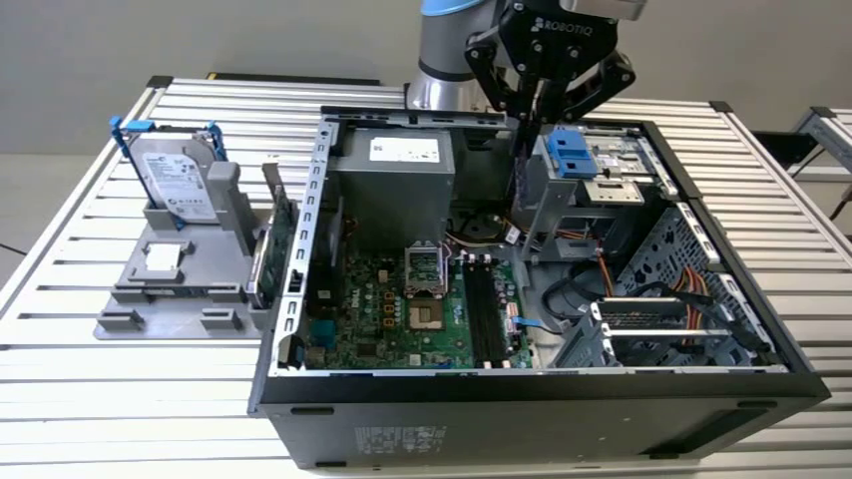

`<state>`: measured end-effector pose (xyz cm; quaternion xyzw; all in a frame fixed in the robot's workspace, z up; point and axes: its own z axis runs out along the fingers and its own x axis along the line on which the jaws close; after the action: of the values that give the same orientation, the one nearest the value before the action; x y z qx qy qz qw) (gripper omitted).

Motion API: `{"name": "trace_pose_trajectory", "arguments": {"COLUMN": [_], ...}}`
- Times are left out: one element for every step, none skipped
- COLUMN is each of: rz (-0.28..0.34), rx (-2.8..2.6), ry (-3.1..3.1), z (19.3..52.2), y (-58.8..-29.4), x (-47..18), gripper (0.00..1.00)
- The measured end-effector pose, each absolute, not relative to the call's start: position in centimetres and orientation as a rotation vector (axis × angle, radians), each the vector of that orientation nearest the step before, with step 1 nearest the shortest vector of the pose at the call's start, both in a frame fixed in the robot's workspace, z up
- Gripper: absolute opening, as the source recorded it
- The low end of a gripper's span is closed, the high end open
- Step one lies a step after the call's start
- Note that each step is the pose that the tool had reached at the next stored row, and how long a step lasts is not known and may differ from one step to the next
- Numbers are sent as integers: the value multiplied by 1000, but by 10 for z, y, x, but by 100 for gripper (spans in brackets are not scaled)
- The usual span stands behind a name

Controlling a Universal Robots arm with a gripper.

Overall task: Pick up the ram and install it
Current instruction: 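Insert the ram into the slot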

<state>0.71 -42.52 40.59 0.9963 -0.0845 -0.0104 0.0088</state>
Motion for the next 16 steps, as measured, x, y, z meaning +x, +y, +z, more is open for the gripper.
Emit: {"name": "trace_pose_trajectory", "arguments": {"rz": [-33, -32, -32, -32, -32, -32, -32, -32, -32, -32, -32, -31, -31, -31, -31, -31], "rx": [3113, 3114, 3115, 3116, 3116, 3117, 3118, 3118, 3119, 3119, 3120, 3120, 3120, 3121, 3121, 3121], "ry": [-253, -243, -232, -222, -211, -201, -190, -180, -170, -160, -149, -138, -129, -118, -108, -97], "z": [406, 406, 406, 406, 406, 406, 406, 406, 406, 406, 406, 406, 406, 406, 406, 406], "y": [-425, -425, -425, -425, -425, -425, -425, -425, -425, -425, -425, -425, -425, -425, -425, -425], "x": [7, 7, 7, 7, 7, 7, 7, 7, 7, 7, 7, 7, 7, 7, 7, 7], "gripper": [0, 0, 0, 0, 0, 0, 0, 0, 0, 0, 0, 0, 0, 0, 0, 0]}}
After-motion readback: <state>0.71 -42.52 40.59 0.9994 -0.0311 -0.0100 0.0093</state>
